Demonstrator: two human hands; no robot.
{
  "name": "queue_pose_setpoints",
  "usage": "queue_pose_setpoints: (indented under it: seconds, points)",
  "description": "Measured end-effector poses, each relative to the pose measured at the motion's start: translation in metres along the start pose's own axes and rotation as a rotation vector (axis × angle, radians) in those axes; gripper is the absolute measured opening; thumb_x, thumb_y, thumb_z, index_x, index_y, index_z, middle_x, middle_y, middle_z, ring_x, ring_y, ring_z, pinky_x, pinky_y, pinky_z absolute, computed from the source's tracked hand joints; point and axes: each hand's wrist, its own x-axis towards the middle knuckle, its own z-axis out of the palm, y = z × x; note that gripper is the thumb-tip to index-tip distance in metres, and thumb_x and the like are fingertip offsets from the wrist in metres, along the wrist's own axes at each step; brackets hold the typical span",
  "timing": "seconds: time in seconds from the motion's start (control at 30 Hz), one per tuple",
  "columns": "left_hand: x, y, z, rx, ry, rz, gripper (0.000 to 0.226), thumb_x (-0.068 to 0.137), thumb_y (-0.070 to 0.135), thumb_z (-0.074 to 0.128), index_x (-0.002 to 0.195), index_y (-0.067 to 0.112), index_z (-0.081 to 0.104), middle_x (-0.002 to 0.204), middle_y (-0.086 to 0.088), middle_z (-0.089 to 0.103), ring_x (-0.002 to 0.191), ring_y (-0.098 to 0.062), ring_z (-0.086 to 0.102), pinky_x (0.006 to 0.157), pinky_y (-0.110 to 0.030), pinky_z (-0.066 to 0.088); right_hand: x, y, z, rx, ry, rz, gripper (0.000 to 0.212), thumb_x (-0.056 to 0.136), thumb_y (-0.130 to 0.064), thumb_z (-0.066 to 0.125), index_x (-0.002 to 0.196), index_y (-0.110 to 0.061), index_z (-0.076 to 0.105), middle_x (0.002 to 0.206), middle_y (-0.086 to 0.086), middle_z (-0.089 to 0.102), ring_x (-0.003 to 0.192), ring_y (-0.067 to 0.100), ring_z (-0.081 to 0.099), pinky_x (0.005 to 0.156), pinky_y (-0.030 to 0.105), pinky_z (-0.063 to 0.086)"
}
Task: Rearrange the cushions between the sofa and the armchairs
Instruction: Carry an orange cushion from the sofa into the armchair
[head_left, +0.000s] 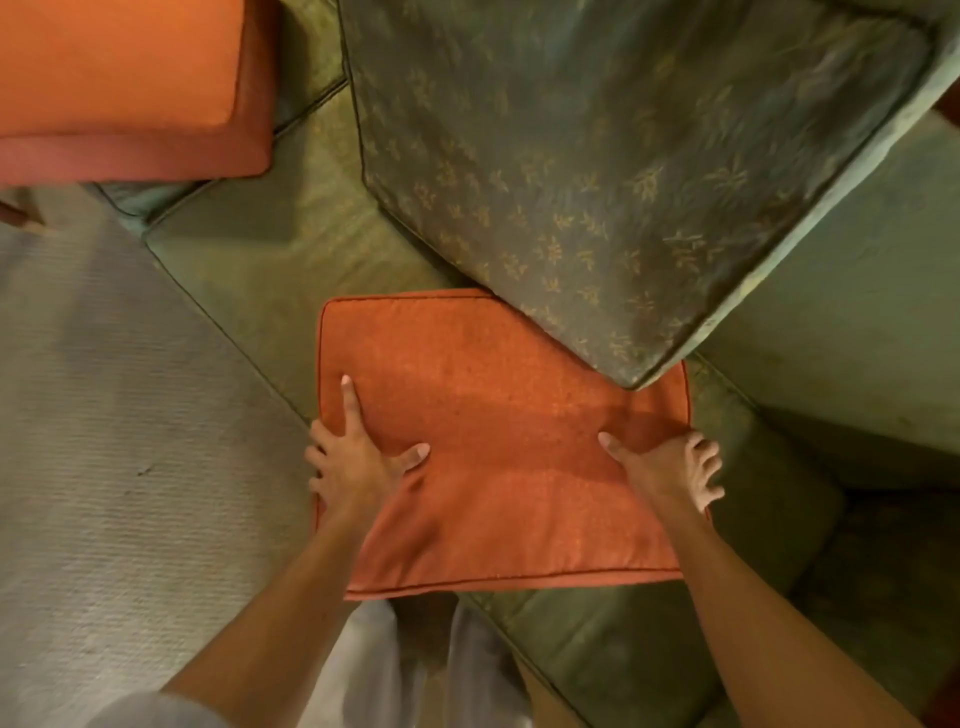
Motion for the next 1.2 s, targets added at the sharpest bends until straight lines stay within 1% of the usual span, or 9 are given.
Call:
queue_pose_setpoints:
  seconds: [0.3, 0.4, 0.47, 0.6, 0.7, 0.8, 0.9, 1.0, 1.2]
  points:
    - [-0.044, -0.069, 0.007, 0.025, -0.067, 0.031, 0.143, 0.053, 0.067, 0.088, 0.148, 0.058, -0.018, 0.157, -0.017, 0.008, 0.138, -0.047, 0.027, 0.105, -0.068, 0.035, -0.081, 0.076, 0.032, 0.005, -0.094, 0.186, 0.136, 0.049, -0.081, 0.078, 0.146, -0.002, 0.024, 0.15, 0.02, 0.029, 0.142, 0.038, 0.024, 0.11, 0.06, 0.028]
    - [-0.036, -0.056, -0.006, 0.065, -0.115, -0.001, 0.148, 0.047, 0.055, 0.096, 0.152, 0.044, -0.008, 0.154, -0.024, 0.011, 0.139, -0.049, 0.027, 0.11, -0.064, 0.032, -0.09, 0.075, 0.025, 0.0, -0.128, 0.216, 0.136, 0.052, -0.075, 0.082, 0.149, -0.004, 0.018, 0.152, 0.022, 0.025, 0.143, 0.039, 0.022, 0.111, 0.057, 0.027]
    - [-0.021, -0.027, -0.018, 0.211, -0.063, 0.08, 0.143, 0.049, 0.055, 0.095, 0.154, 0.03, 0.002, 0.158, -0.026, 0.008, 0.144, -0.049, 0.02, 0.118, -0.059, 0.023, -0.091, 0.056, 0.015, -0.102, -0.075, 0.053, 0.122, 0.068, -0.063, 0.08, 0.153, -0.006, 0.013, 0.154, 0.024, 0.021, 0.144, 0.041, 0.02, 0.113, 0.054, 0.025]
    - [0.012, 0.058, -0.028, 0.383, -0.055, 0.553, 0.112, 0.074, 0.056, 0.081, 0.158, 0.026, 0.013, 0.168, -0.015, 0.002, 0.155, -0.033, -0.002, 0.124, -0.05, 0.003, -0.089, -0.03, -0.003, -0.087, -0.145, -0.571, 0.089, 0.086, -0.039, 0.069, 0.156, -0.015, 0.019, 0.162, 0.011, 0.019, 0.148, 0.03, 0.019, 0.119, 0.044, 0.019]
    - [0.038, 0.107, -0.021, 0.462, -0.188, 0.74, 0.076, 0.093, 0.049, 0.064, 0.156, 0.027, 0.028, 0.165, -0.007, 0.025, 0.153, -0.027, 0.017, 0.123, -0.05, 0.013, -0.065, -0.104, 0.001, -0.112, -0.232, -0.861, 0.067, 0.095, -0.032, 0.062, 0.153, -0.018, 0.032, 0.159, 0.003, 0.031, 0.146, 0.024, 0.028, 0.117, 0.039, 0.021]
    - [0.054, 0.116, -0.008, 0.529, -0.286, 0.661, 0.048, 0.1, 0.049, 0.052, 0.143, 0.027, 0.052, 0.141, -0.009, 0.056, 0.132, -0.032, 0.049, 0.108, -0.046, 0.038, -0.036, -0.138, 0.017, -0.199, -0.263, -0.873, 0.043, 0.1, -0.029, 0.056, 0.142, -0.018, 0.052, 0.141, 0.007, 0.056, 0.131, 0.028, 0.048, 0.106, 0.037, 0.036]
    - [0.047, 0.1, 0.007, 0.495, -0.142, 0.659, 0.033, 0.103, 0.042, 0.047, 0.123, 0.025, 0.067, 0.118, -0.01, 0.068, 0.113, -0.033, 0.06, 0.092, -0.042, 0.042, -0.034, -0.139, 0.036, -0.241, -0.216, -0.808, 0.027, 0.103, -0.028, 0.051, 0.123, -0.021, 0.067, 0.119, 0.007, 0.067, 0.115, 0.033, 0.057, 0.091, 0.037, 0.043]
    - [0.035, 0.1, 0.012, 0.47, 0.011, 0.709, 0.031, 0.105, 0.036, 0.044, 0.111, 0.018, 0.068, 0.109, -0.011, 0.07, 0.109, -0.033, 0.061, 0.09, -0.042, 0.041, -0.041, -0.139, 0.041, -0.203, -0.113, -0.781, 0.022, 0.103, -0.023, 0.048, 0.111, -0.017, 0.068, 0.113, 0.006, 0.066, 0.108, 0.031, 0.058, 0.089, 0.037, 0.039]
    - [0.014, 0.113, -0.011, 0.433, 0.042, 0.793, 0.027, 0.103, 0.036, 0.049, 0.108, 0.019, 0.07, 0.105, -0.011, 0.071, 0.104, -0.034, 0.065, 0.081, -0.039, 0.043, -0.046, -0.123, 0.022, 0.016, -0.1, -0.667, 0.018, 0.101, -0.021, 0.051, 0.084, -0.016, 0.057, 0.098, 0.011, 0.068, 0.098, 0.037, 0.059, 0.077, 0.038, 0.036]
